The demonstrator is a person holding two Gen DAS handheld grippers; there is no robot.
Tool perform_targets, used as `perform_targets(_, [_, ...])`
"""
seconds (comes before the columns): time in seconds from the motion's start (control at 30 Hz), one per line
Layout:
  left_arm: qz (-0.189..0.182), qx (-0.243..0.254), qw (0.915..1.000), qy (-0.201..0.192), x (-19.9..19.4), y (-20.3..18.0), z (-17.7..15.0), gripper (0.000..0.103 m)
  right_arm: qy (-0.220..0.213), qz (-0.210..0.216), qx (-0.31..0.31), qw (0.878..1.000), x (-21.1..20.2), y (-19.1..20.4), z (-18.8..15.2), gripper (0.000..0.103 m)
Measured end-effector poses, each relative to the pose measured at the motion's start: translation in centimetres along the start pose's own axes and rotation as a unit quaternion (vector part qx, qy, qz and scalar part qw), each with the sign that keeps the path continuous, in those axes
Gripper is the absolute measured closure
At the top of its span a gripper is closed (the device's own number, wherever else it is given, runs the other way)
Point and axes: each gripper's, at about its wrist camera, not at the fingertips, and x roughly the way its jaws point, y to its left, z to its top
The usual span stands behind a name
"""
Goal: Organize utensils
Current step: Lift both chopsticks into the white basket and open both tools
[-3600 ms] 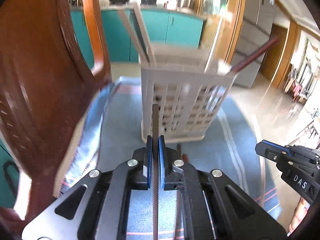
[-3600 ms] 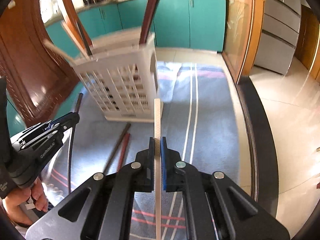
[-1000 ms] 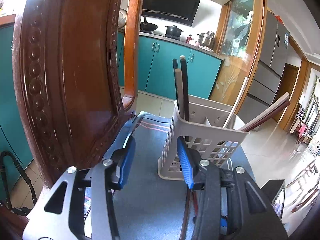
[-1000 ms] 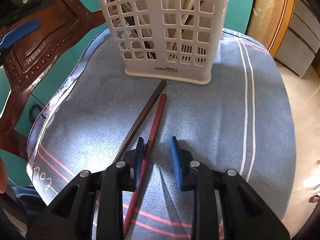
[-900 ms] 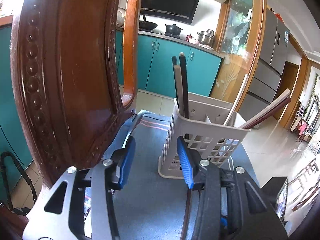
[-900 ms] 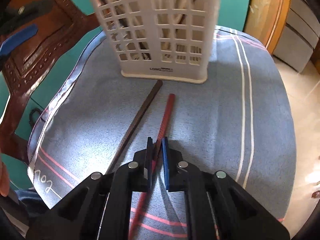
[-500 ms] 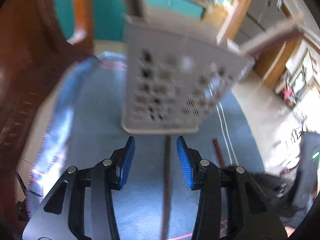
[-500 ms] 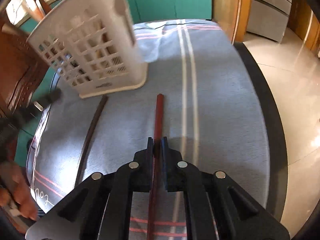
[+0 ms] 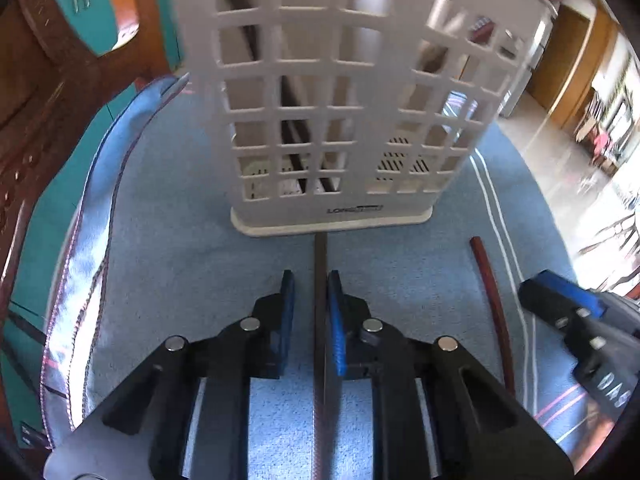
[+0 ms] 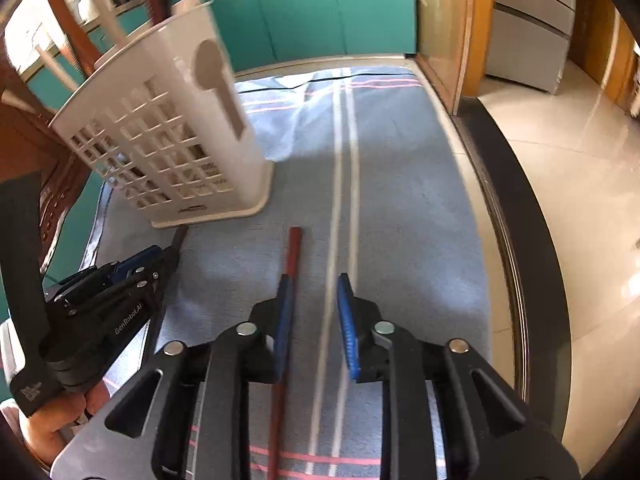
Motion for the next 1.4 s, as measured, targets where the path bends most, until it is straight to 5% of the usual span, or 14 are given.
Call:
perform_targets(0.2, [0.013,0.019,0.9997,-0.005,0.1,-0.8,-0.1,0.083,0.03,-0.036,-0.052,0.998,3.0,2.4,0.2,0.076])
perform_targets(0.27, [0.018,0.024,0.9995,-0.009,0.2,-1.0,-0.3,0.086,0.021,-0.046,-0.065,0.997,3.2,2.9,0.2,0.091])
perform_targets(0.3, [0.019,0.024,0.9995,-0.01,0.2,-1.1,-0.3,0.096,0.022,-0.038,-0.064,0.997,3.3,2.9,0.2,0.095])
perform_targets(0.37, [0.011,0.012,0.9998,-0.014,-0.1,-1.0,-0.6,0.096,0.021,-0.025,-0.056,0.998,3.2,2.7,0.2,0.096])
perform_targets(0.53, [-0.009,-0.002,0.995,-0.099,-5.1,-0.5,0.0,0.096,-0.015,-0.007,-0.048,0.999,-0.1,2.3,0.1,0.097])
perform_targets(0.83, [-0.051,-0.055,0.9579,-0.277,-19.7,2.7,0.0,0.096,-0.12,0.06,-0.034,0.99,-12.3,0.7,1.3,0.096])
perform_targets(1.0, [-0.07,-0.077,0.9236,-0.369,-25.9,3.5,1.0,0.096,-0.185,0.098,-0.023,0.978,-18.1,0.4,2.9,0.096])
perform_targets(1.17, [-0.079,-0.113,0.8952,-0.424,-29.4,5.2,3.3,0.096,-0.253,0.14,-0.011,0.957,-22.7,1.0,6.4,0.096])
perform_targets(1.4, [-0.054,-0.179,0.8716,-0.453,-29.5,7.6,5.8,0.096,-0.364,0.13,-0.016,0.922,-25.4,3.1,10.3,0.096])
